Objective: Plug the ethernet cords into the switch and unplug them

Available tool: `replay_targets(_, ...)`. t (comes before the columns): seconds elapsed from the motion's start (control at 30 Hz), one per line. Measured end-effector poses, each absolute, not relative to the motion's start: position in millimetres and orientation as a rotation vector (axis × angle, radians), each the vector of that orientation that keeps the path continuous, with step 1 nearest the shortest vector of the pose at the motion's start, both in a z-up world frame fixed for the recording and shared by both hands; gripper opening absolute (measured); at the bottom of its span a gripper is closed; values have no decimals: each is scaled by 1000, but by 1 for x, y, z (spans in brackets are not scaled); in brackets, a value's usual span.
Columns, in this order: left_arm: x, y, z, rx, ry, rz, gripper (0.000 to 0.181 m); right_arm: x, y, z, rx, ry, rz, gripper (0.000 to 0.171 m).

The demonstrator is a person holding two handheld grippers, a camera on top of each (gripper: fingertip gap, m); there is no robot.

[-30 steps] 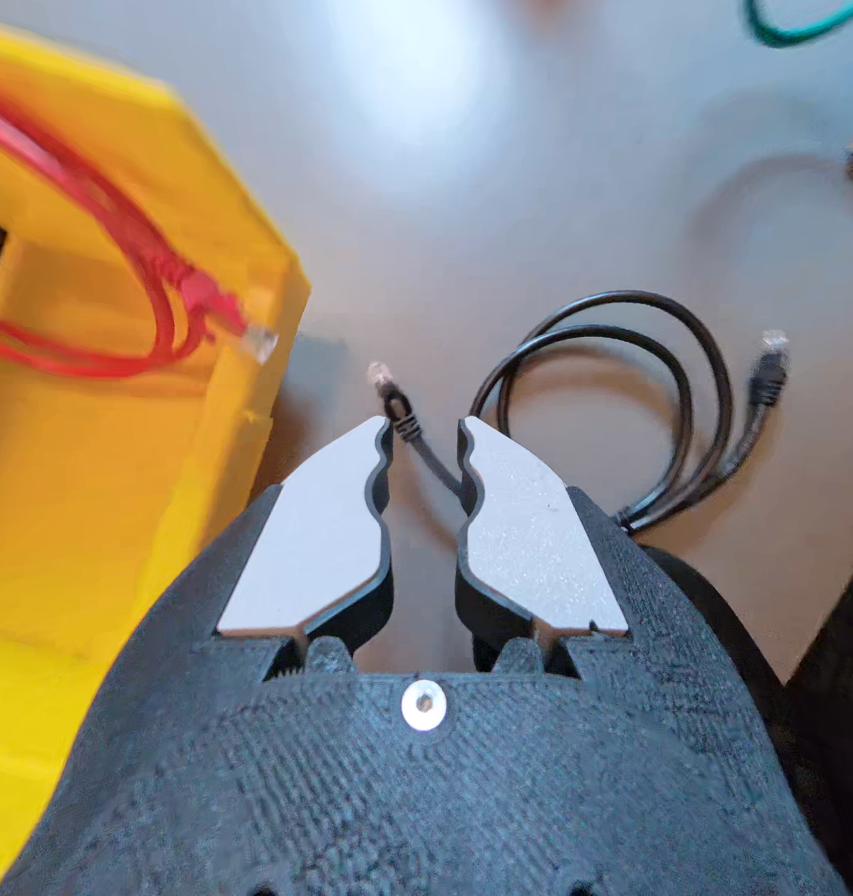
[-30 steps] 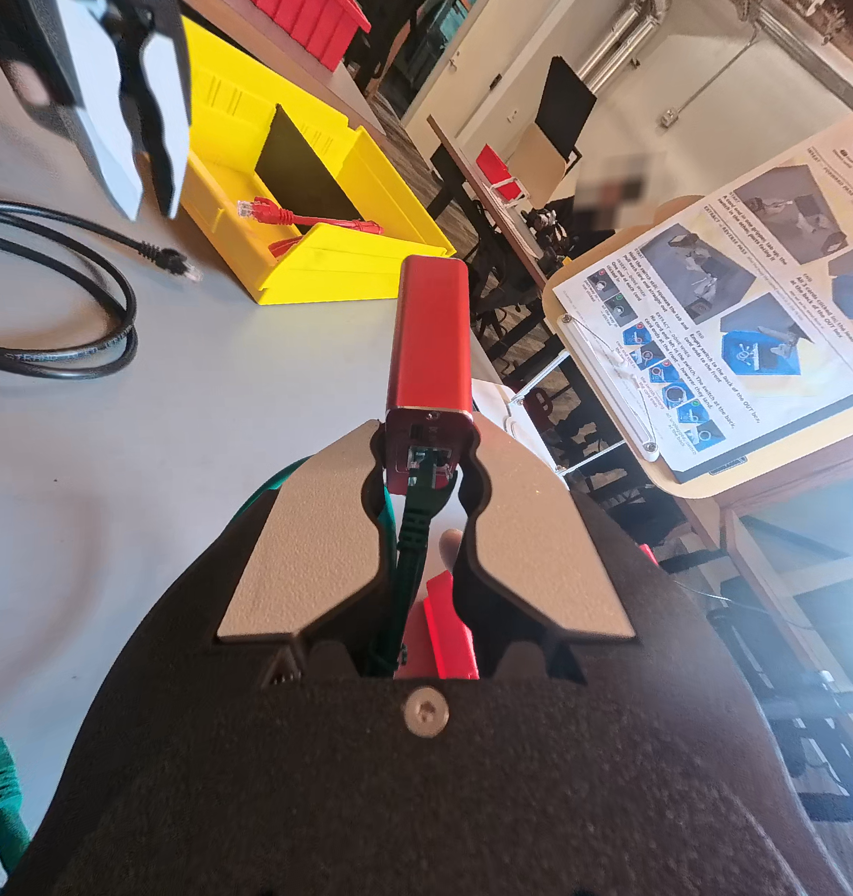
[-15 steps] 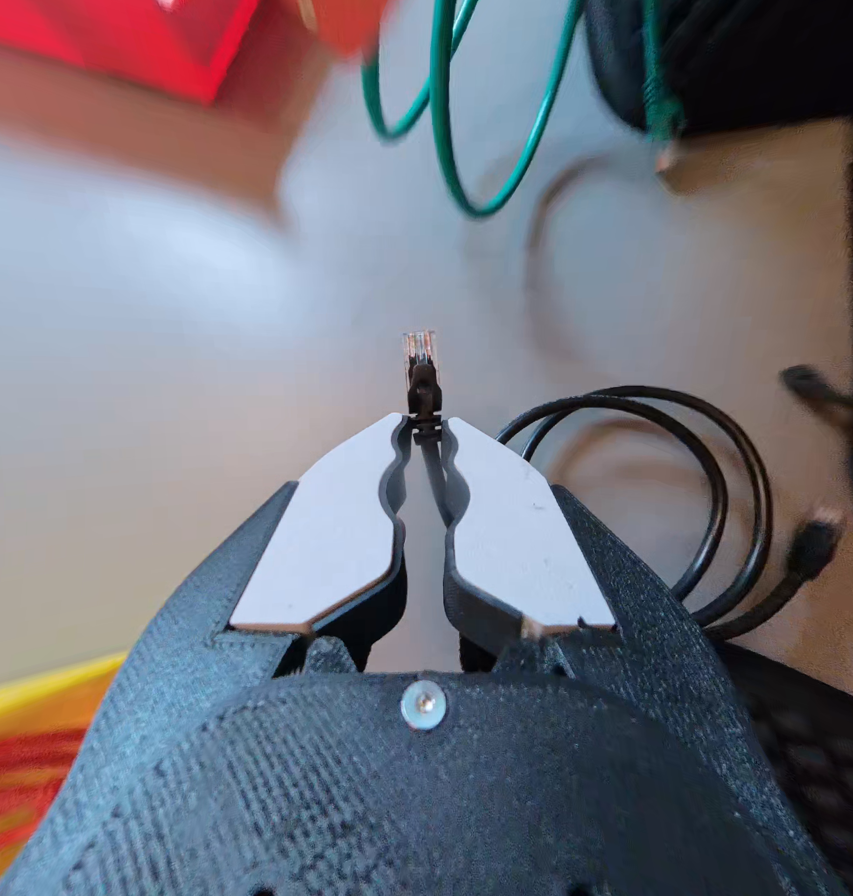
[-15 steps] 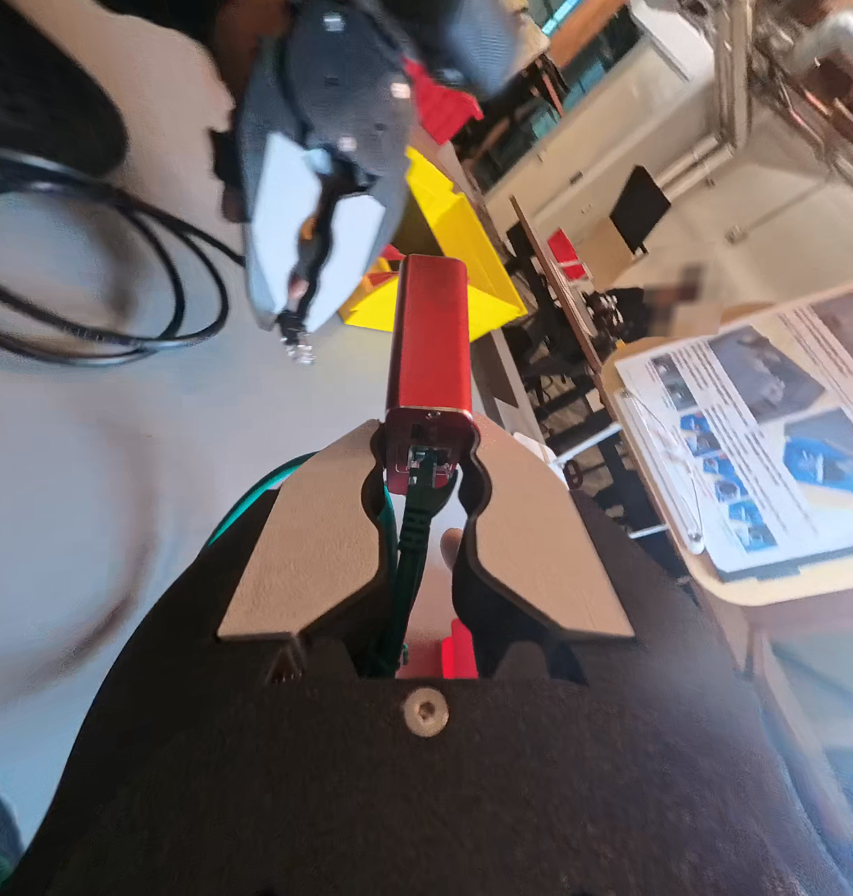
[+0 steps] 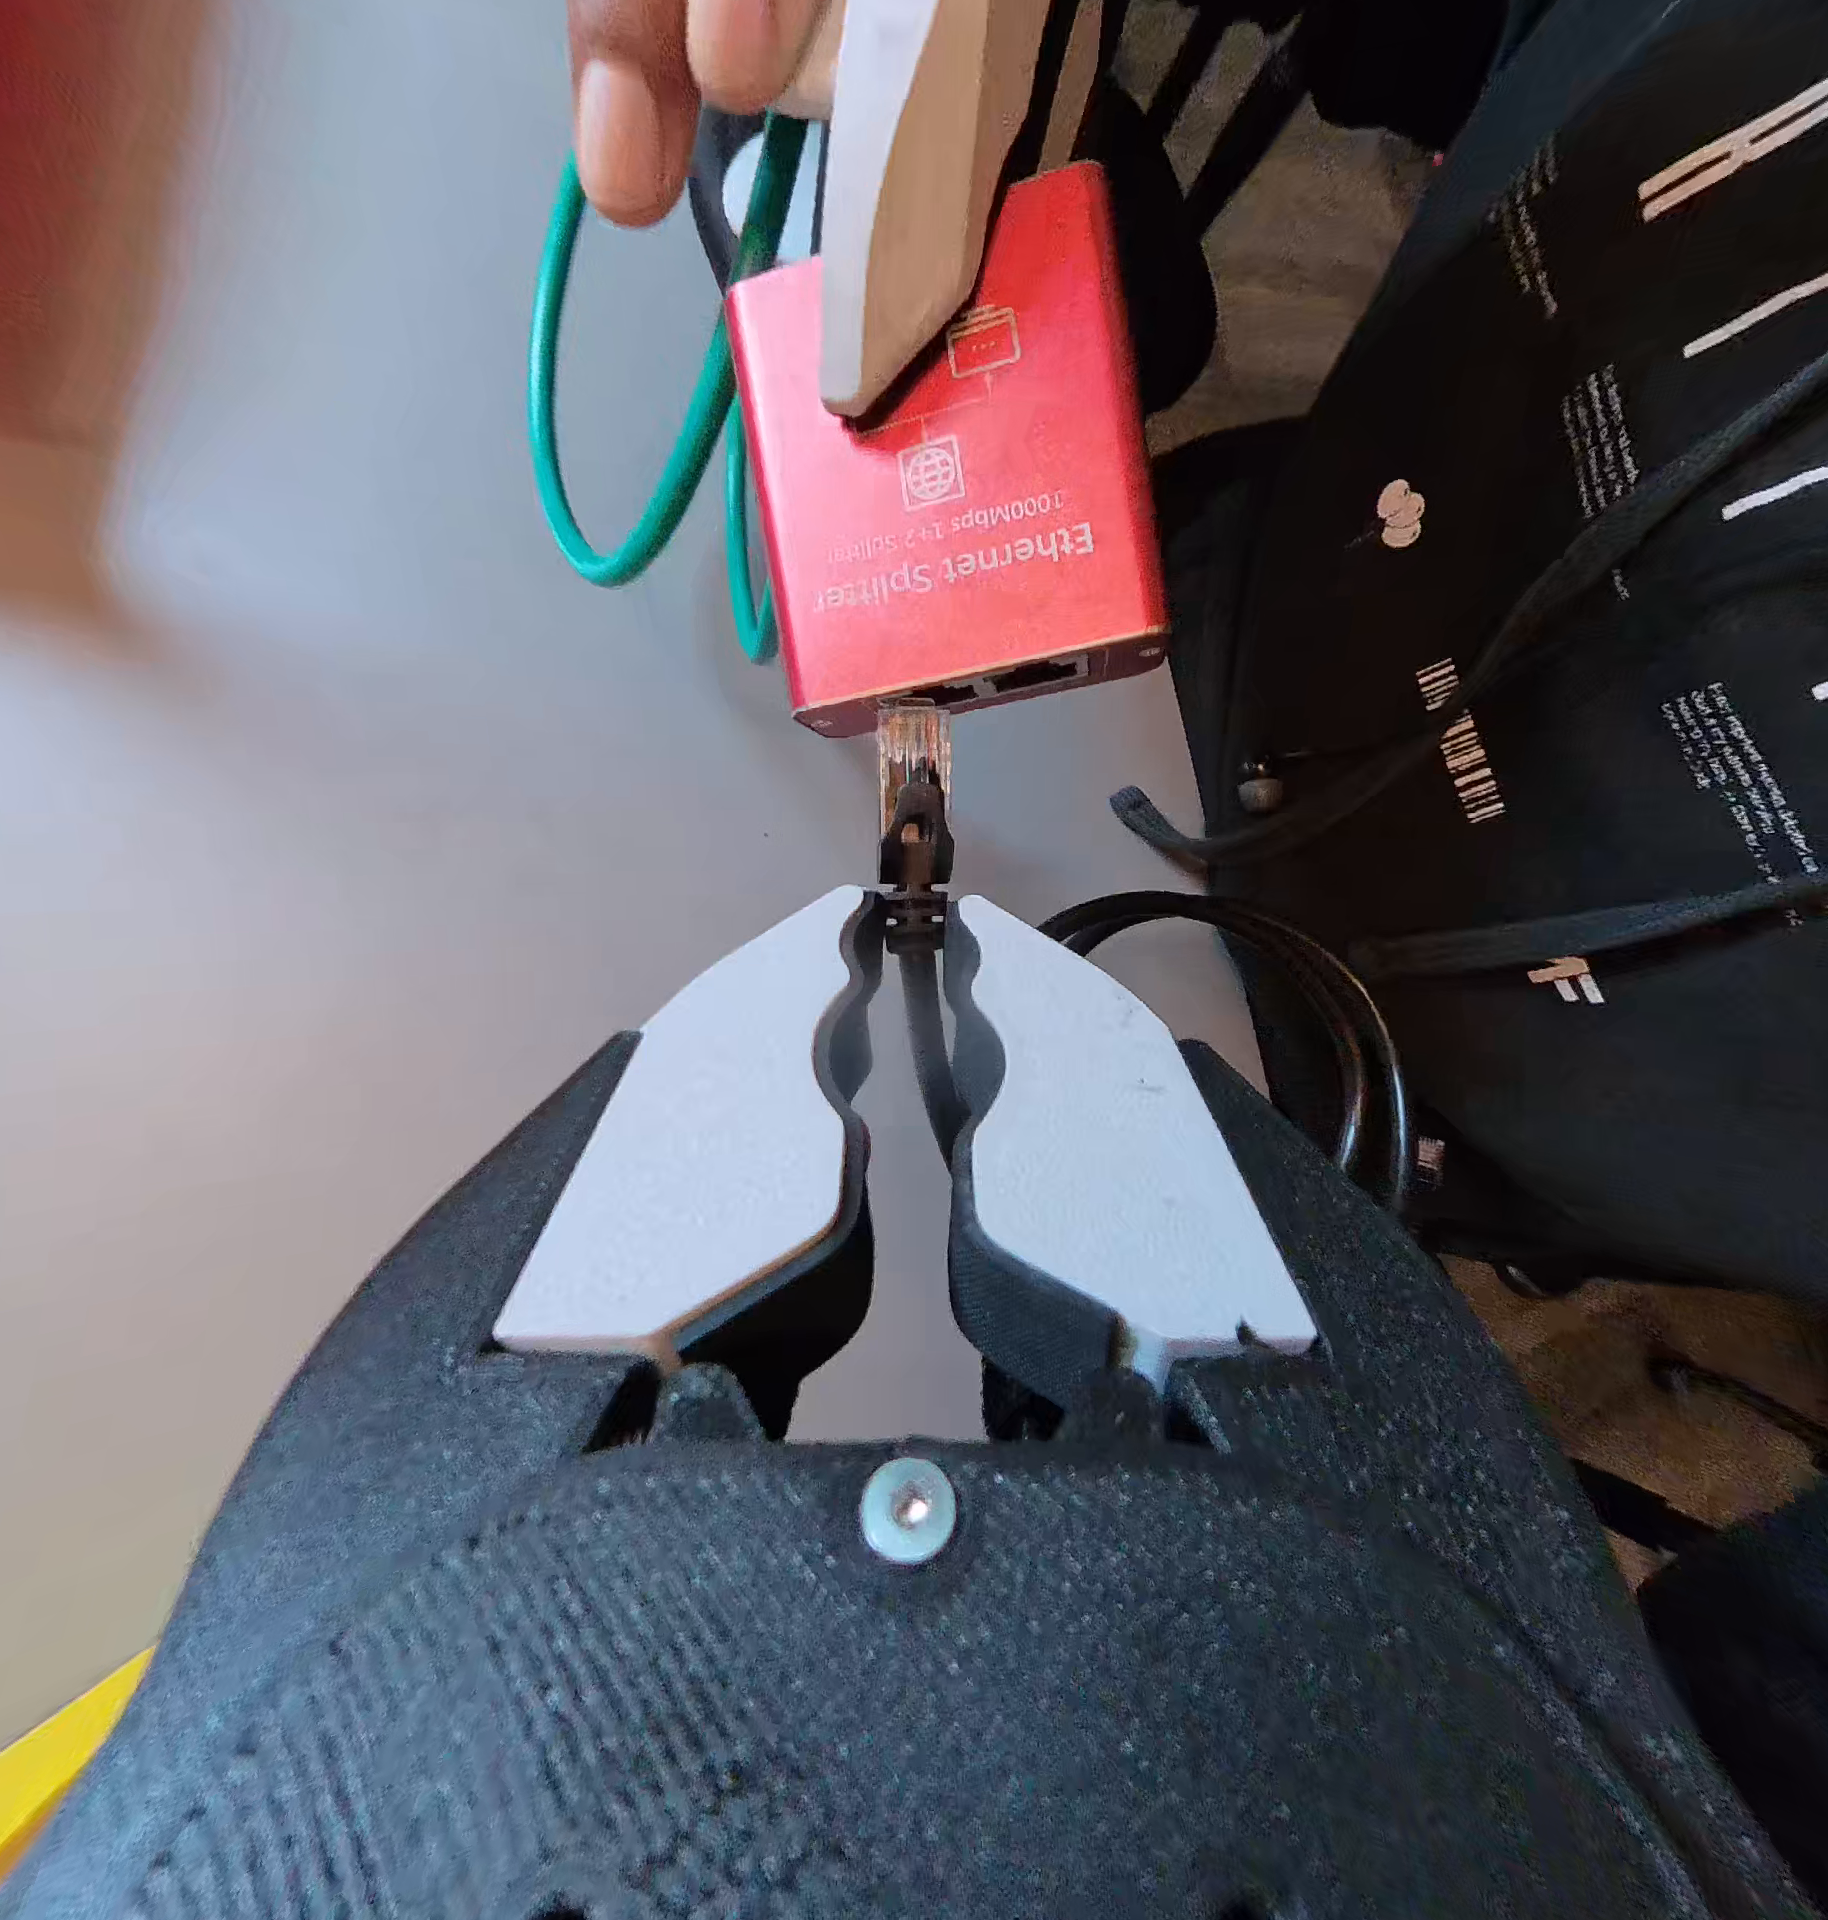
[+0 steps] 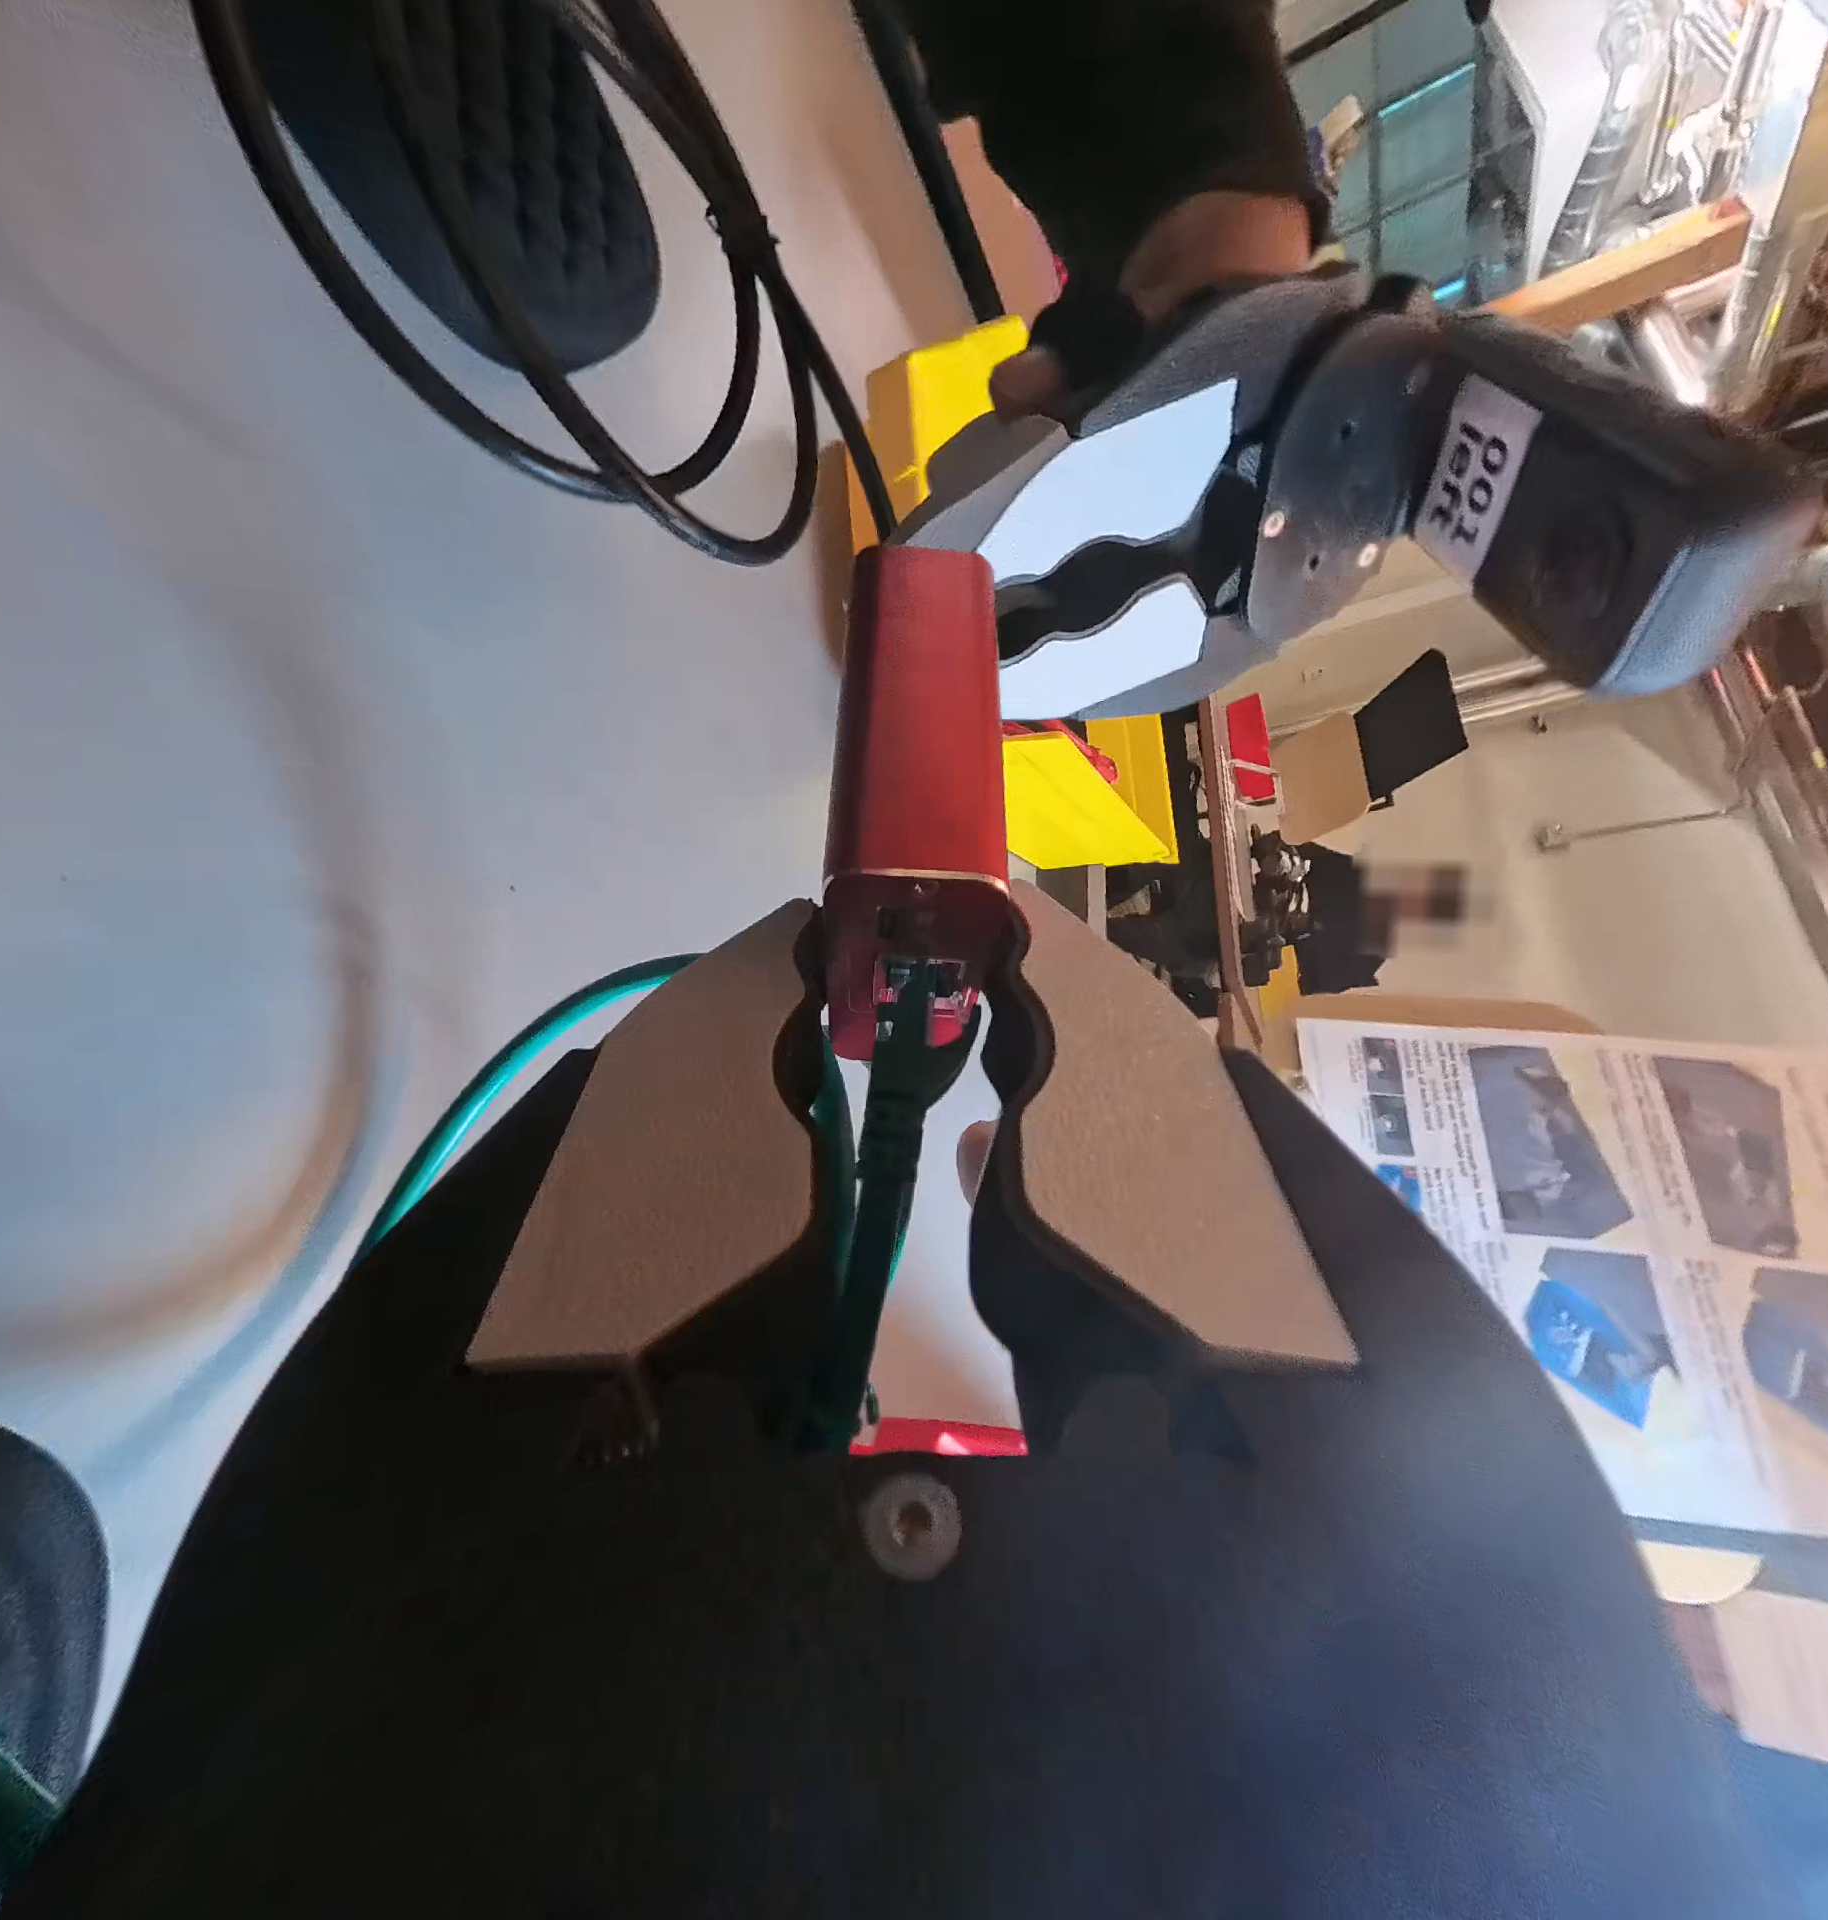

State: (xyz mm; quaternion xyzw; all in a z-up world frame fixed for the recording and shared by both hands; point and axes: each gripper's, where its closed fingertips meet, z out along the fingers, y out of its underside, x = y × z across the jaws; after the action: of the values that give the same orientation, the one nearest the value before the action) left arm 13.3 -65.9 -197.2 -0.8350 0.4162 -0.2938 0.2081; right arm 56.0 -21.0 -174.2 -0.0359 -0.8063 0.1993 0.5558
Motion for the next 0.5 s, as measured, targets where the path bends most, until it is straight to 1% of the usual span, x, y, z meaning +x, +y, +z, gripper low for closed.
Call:
replay_targets(0.13,13,-69,-197,-2363,1092,-882,11,54,-23,-174,-30,-1911,368,27)
replay_targets(0.37,14,-74,-198,-2402,978,-947,11,53,-27,-174,-5,-1902,332,27)
replay_targets(0.5,17,-78,-196,-2386,1001,-943,11,53,-28,-174,-3,-1901,344,27)
